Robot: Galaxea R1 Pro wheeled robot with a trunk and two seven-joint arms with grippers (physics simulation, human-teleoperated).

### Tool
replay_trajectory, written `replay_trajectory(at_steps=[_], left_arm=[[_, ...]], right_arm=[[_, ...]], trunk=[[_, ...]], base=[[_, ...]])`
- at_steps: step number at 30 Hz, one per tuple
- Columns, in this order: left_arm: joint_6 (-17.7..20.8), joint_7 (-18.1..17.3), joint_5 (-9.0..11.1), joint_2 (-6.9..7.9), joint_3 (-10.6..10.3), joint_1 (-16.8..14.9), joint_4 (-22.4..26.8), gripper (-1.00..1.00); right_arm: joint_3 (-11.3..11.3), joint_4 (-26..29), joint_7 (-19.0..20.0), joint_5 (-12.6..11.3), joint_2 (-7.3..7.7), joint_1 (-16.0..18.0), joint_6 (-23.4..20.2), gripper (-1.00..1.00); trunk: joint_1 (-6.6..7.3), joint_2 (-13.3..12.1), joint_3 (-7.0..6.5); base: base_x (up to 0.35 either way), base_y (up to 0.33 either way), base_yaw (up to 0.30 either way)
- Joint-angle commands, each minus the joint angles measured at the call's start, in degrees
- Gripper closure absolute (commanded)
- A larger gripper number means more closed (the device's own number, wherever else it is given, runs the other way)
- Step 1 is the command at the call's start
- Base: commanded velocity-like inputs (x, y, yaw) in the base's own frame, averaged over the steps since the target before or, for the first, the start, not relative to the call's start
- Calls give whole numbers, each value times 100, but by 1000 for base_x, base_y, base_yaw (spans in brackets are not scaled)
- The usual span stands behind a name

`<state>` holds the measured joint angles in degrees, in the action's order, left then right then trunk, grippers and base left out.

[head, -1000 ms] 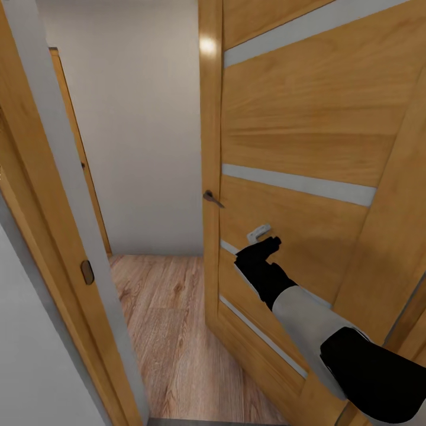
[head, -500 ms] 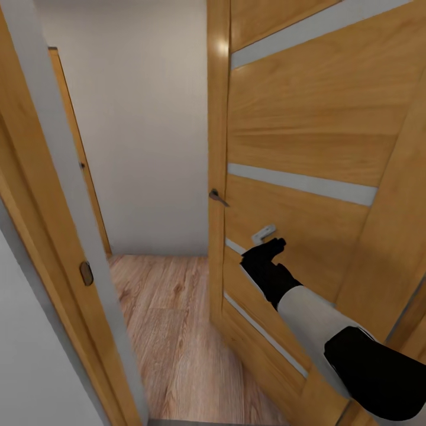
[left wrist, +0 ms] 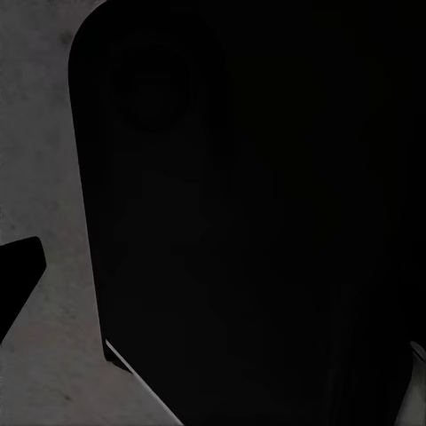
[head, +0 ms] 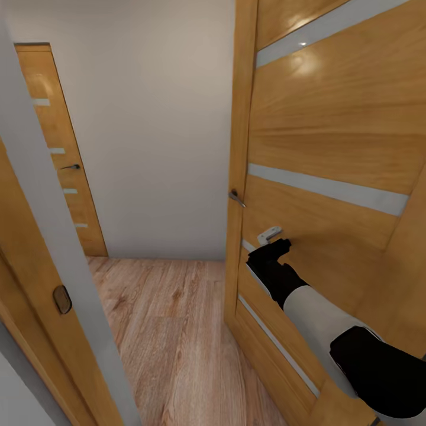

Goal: Move the two storage containers from the living room to the garage. In the garage, place one container on the floor and stack the other container on top of it (either order is fine).

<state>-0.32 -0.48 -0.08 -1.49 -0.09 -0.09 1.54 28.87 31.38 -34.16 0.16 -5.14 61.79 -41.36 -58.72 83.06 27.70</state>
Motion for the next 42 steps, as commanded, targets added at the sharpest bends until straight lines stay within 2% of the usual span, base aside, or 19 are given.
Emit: replay_trajectory(at_steps=[1, 15, 22, 25, 30, 31, 42], left_arm=[[-3, -5, -1, 0, 0, 0, 5, -100], [-3, -5, -1, 0, 3, 0, 5, -100], [-3, -5, -1, 0, 1, 0, 5, -100], [-3, -5, -1, 0, 0, 0, 6, -100], [-4, -5, -1, 0, 0, 0, 5, -100], [-3, -5, -1, 0, 0, 0, 5, -100], [-4, -5, -1, 0, 9, 0, 5, -100]], right_arm=[[40, 6, -29, 90, 6, 9, -72, -100], [40, 9, -38, 90, 12, 9, -83, -100], [34, -3, -32, 85, 224, 85, -76, -100], [32, -7, -30, 77, 261, 122, -75, -100], [31, -69, -30, -274, 356, 208, -71, -100], [31, -229, -29, -377, 382, 294, -52, -100], [38, -775, -29, -479, 457, 622, 130, -100]], trunk=[[-1, 2, 5], [-1, 2, 5], [-1, 2, 5], [-1, 2, 5], [-1, 2, 5], [-1, 2, 5], [-1, 2, 5]], base=[[28, 0, 0], [3, 0, 0], [0, 0, 0], [0, 0, 0], [0, 0, 0], [0, 0, 0], [0, 0, 0]])
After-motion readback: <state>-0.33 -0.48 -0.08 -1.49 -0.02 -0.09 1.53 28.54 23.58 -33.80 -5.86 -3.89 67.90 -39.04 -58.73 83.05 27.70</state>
